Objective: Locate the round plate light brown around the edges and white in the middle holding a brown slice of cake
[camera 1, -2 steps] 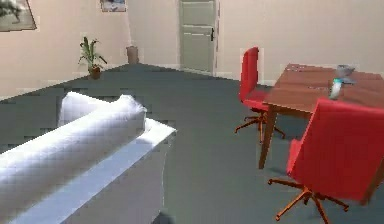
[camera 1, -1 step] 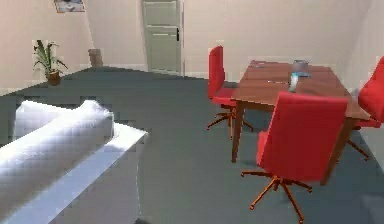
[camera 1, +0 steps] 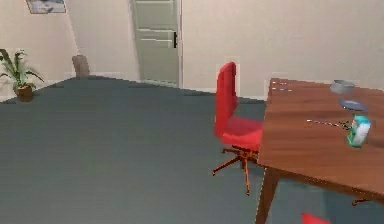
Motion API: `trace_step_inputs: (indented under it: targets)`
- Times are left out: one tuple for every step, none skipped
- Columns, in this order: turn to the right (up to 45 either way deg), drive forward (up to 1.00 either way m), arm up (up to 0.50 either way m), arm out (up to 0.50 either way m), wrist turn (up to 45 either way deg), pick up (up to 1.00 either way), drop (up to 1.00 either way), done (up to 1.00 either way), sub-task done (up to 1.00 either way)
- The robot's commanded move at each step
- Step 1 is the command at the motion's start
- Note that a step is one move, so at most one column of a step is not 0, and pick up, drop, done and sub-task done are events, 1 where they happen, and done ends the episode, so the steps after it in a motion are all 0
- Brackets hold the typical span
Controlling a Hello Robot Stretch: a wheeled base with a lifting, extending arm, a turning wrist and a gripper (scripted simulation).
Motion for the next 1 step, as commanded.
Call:
trace_step_inputs:
  targets:
    - [-21.0,0.0,0.0,0.0,0.0,0.0,0.0,0.0,0.0]
